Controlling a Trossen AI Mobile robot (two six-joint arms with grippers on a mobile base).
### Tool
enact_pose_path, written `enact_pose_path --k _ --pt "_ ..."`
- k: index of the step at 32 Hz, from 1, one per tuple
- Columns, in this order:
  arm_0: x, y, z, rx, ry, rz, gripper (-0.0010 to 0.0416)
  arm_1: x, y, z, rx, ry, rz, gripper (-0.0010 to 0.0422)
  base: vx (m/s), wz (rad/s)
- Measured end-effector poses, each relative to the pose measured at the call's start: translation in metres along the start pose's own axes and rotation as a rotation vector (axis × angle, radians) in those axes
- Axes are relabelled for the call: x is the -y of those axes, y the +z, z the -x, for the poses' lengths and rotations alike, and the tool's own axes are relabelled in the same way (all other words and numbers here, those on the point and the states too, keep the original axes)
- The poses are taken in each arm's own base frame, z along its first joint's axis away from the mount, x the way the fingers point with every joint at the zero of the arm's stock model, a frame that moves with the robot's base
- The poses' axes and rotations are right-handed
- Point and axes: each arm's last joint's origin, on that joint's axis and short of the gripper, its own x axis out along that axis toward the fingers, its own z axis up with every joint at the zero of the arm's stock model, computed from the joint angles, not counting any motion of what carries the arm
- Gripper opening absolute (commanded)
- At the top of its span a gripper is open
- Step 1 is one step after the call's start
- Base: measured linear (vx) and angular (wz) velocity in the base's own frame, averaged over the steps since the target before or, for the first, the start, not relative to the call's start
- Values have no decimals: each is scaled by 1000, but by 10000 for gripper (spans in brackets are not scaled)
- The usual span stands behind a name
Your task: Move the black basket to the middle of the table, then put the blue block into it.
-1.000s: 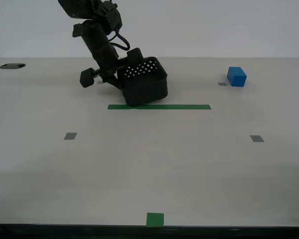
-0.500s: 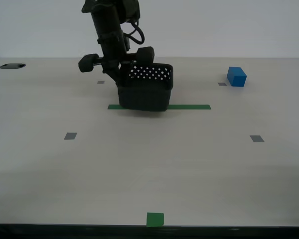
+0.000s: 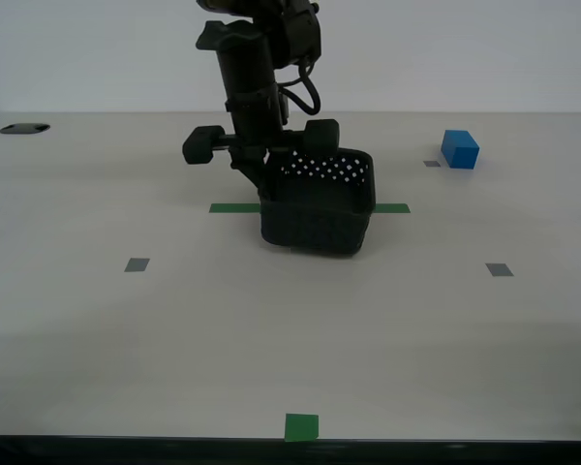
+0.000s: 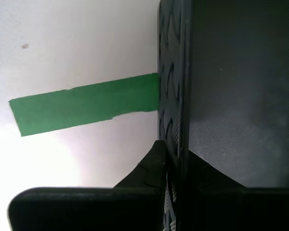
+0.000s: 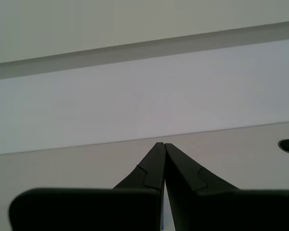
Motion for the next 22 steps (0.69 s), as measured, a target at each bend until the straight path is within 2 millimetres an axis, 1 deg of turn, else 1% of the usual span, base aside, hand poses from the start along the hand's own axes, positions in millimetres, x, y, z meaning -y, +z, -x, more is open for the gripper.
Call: enact_pose_path --k 8,10,11,12,13,14,16,18,19,20,22 --pt "0 0 0 0 1 0 1 -1 1 -1 13 -11 -24 2 0 0" --pt "0 0 0 0 1 0 1 -1 1 -1 12 -11 -37 17 0 0" --pt "0 0 0 0 0 0 0 -2 2 -2 10 -11 -39 42 0 0" --pt "0 0 0 0 1 0 1 -3 2 -1 9 -14 -38 54 0 0" --pt "0 0 0 0 0 0 1 -4 2 -1 -4 -38 -35 90 0 0" --pt "0 0 0 0 0 0 1 -5 3 -1 -16 -48 -31 139 0 0" --pt "0 0 0 0 0 0 0 -6 3 -1 -16 -47 -29 171 0 0" --pt "0 0 0 0 0 0 0 -7 4 0 -23 -62 -25 227 0 0" --pt "0 0 0 0 1 0 1 -6 6 2 -25 -79 -25 268 0 0" --pt "0 0 0 0 0 0 0 -6 9 8 -11 -87 -27 284 0 0" --pt "0 0 0 0 0 0 1 -3 15 18 18 -108 -49 301 0 0"
